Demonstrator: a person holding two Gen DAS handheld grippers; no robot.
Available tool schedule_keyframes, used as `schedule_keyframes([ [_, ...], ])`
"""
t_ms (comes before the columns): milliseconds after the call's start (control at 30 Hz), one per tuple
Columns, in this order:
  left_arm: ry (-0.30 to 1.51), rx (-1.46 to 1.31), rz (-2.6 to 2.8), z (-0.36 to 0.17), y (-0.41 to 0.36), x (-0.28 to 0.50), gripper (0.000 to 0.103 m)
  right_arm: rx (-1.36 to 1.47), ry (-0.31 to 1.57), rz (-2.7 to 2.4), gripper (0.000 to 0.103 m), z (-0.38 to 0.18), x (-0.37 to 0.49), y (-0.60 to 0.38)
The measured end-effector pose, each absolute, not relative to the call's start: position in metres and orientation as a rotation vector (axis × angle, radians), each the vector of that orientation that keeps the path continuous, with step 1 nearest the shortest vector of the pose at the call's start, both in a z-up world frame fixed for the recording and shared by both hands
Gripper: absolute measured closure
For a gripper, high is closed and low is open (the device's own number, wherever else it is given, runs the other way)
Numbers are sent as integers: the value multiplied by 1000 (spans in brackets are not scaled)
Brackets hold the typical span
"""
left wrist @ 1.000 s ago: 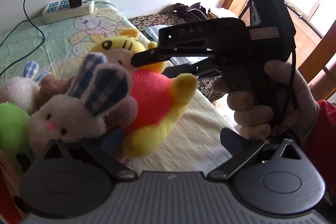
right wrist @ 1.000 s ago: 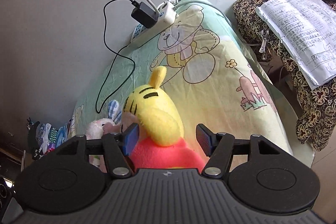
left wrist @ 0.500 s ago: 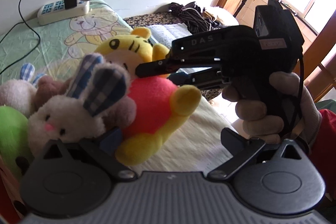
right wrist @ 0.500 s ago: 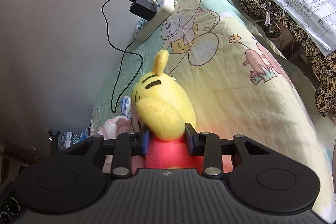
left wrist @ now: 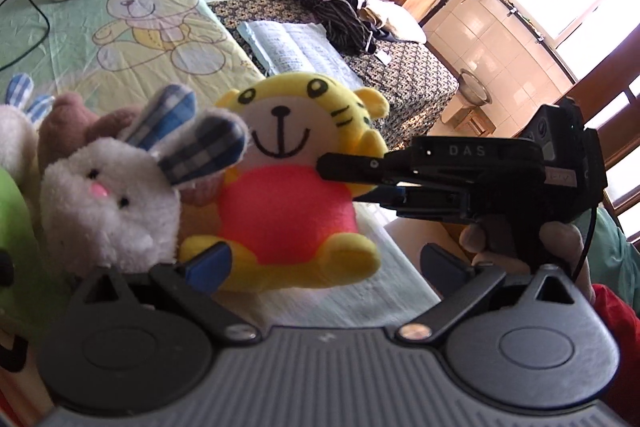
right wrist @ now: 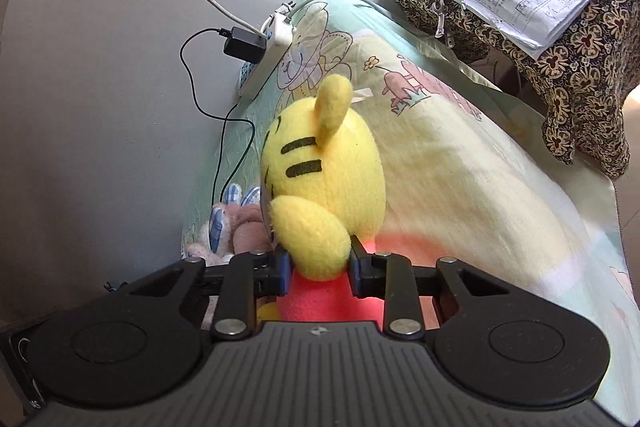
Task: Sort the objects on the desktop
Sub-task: 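Grasp the tiger plush with the right gripper while the left gripper grasps it too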
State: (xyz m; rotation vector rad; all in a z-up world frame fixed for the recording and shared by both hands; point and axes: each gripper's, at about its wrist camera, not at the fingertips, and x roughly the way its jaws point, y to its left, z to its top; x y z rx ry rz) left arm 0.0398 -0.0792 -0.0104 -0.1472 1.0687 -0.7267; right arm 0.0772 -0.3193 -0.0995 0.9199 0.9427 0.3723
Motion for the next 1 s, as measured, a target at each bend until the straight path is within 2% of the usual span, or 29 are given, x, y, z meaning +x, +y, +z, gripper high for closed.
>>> schedule_keyframes([
  [233,1098,-88,-745,-10,-99,35,3,959,926,340,75,-98,33,-340],
  [467,1206,-34,-777,-32,-129,18,3,932,943,327,75,-94,-14,-351],
  [567,1246,15,-746,-43,-139,16,7,928,945,295,74,-99,-26,-354],
  [867,1261,59,-701,-49,-152,14,10,908,936,238,57,-106,-27,-348],
  [1000,1266,57,-724,-47,-155,12,21,929,933,222,56,-108,-31,-345],
])
